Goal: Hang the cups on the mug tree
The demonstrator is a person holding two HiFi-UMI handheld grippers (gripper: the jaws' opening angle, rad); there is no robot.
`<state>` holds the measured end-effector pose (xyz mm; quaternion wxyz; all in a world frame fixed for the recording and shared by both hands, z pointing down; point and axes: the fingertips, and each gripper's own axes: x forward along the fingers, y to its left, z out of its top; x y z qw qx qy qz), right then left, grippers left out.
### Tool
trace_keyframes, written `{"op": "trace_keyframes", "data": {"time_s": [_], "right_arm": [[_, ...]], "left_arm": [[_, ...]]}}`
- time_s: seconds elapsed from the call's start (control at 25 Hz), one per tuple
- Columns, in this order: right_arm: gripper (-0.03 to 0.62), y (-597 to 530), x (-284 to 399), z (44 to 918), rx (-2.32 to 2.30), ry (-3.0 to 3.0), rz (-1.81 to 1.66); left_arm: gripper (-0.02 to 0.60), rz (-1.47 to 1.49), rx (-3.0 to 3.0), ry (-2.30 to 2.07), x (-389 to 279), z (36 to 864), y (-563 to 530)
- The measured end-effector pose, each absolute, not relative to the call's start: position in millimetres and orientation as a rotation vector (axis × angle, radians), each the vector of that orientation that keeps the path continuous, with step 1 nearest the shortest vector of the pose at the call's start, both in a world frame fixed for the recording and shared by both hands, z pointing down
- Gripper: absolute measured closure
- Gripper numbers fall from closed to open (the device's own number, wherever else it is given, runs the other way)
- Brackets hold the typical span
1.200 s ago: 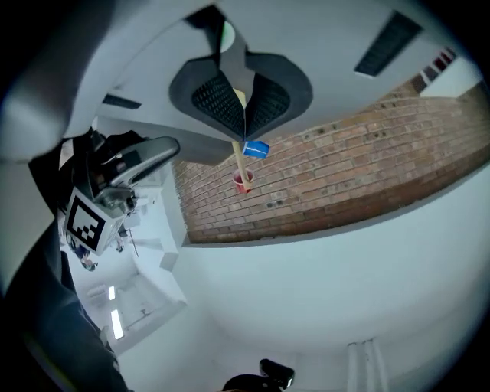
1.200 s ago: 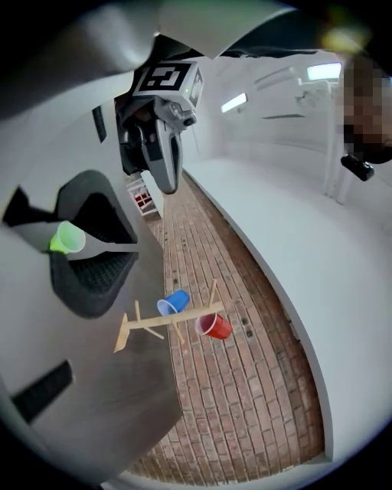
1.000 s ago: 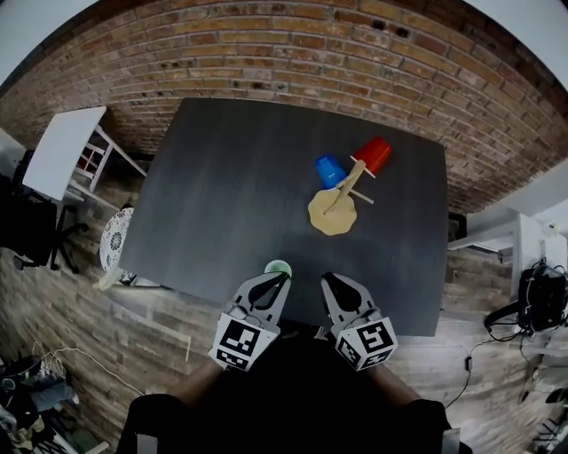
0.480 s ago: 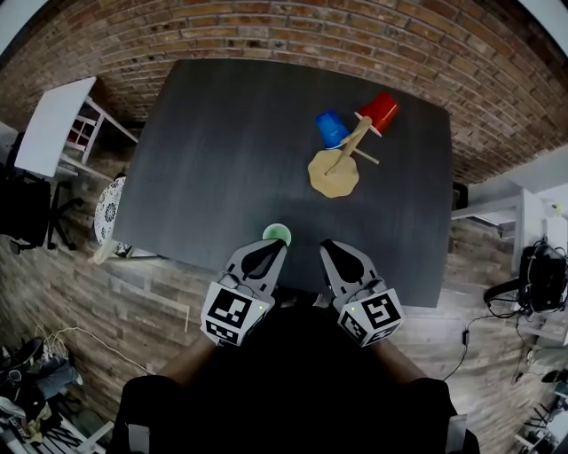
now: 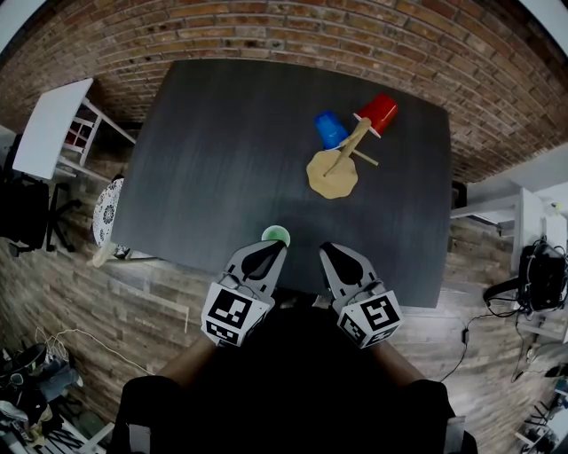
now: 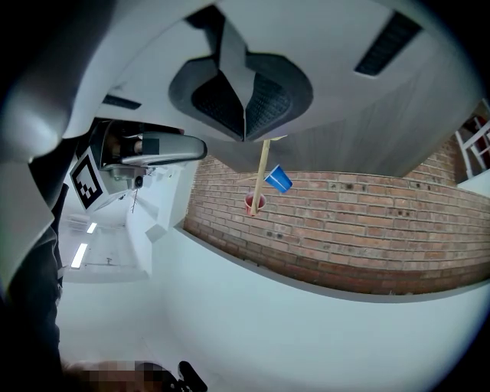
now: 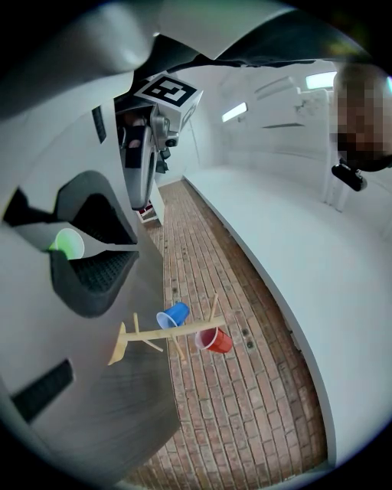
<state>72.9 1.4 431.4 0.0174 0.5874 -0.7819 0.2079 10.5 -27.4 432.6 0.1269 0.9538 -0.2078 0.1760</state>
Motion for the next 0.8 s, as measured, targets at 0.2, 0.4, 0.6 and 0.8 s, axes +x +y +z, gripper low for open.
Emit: {"op": "trace_keyframes", "data": {"time_s": [0.2,0.4,0.6,0.8], "right_arm": [[0.543,0.4,73.3,434.0,1.818,-2.428,0.648],[0.543,-2.9,72.1,433.7,1.810,-2.432,0.654],[0.543,-5.4,69.4,432.8,1.798,-2.436,0.660],[0.543,-4.0,70.9,443.4,1.785,-2.427,0.701]], "left_arm": [[0.557,0.513,2.772,-0.604,11.8,434.4,-28.5],[0.557,0.512,2.770,-0.605,12.6,434.4,-30.7],[0.557,0.506,2.773,-0.601,11.9,433.2,-31.9],[0.557,0.461,2.741,-0.660,8.3,432.6,-38.8]]}}
